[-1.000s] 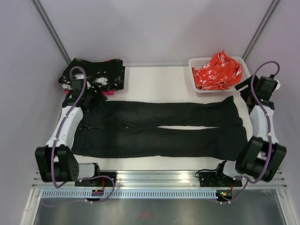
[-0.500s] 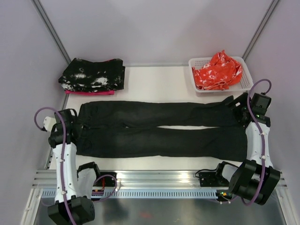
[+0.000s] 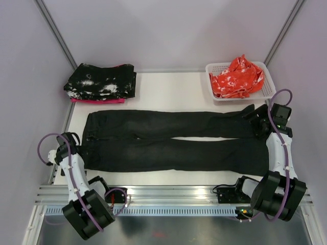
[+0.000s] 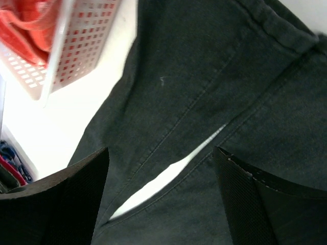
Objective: Fold and stack the trousers
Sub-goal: Fold the trousers
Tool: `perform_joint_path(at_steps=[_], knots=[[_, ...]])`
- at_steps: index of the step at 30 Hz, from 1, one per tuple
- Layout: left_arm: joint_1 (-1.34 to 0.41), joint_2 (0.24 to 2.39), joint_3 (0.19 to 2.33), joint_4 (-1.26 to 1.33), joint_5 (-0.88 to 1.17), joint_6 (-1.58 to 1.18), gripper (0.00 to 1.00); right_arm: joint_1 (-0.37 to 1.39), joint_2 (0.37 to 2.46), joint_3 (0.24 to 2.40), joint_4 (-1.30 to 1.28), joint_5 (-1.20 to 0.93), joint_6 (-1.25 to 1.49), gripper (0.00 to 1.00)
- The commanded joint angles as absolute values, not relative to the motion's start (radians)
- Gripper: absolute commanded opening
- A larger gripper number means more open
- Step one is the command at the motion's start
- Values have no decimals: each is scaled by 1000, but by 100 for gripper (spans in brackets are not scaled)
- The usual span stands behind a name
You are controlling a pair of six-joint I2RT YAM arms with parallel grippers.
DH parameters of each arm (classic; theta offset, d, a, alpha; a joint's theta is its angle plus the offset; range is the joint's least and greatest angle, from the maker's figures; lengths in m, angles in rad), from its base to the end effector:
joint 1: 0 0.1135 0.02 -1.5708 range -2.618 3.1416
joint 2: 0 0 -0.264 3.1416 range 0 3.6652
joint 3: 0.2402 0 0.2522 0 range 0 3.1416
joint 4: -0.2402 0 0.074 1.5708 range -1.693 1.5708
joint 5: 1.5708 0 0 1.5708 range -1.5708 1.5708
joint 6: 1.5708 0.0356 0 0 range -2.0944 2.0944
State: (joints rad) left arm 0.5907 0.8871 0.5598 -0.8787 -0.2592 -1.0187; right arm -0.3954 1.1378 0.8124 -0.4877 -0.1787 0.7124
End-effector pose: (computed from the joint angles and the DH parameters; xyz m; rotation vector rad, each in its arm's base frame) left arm 0.1138 0.0873 0.1949 -2.0068 1.8400 0.2400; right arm 0.2197 -0.0849 0.2525 1.1878 2.0829 0.3625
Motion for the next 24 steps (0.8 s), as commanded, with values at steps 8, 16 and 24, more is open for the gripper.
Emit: perform_joint_path(at_steps=[8,16,24], knots=[[598,946,420,-703,-202,-1049,81,-396,1052,792,-693,27,894,90],[598,1037,462,-650,-218,-999,42,-413,1009,740,-880,281,940,93],[598,1086,482,-657,-203,-977,12,-486,1012,629,-899,273,972,93]])
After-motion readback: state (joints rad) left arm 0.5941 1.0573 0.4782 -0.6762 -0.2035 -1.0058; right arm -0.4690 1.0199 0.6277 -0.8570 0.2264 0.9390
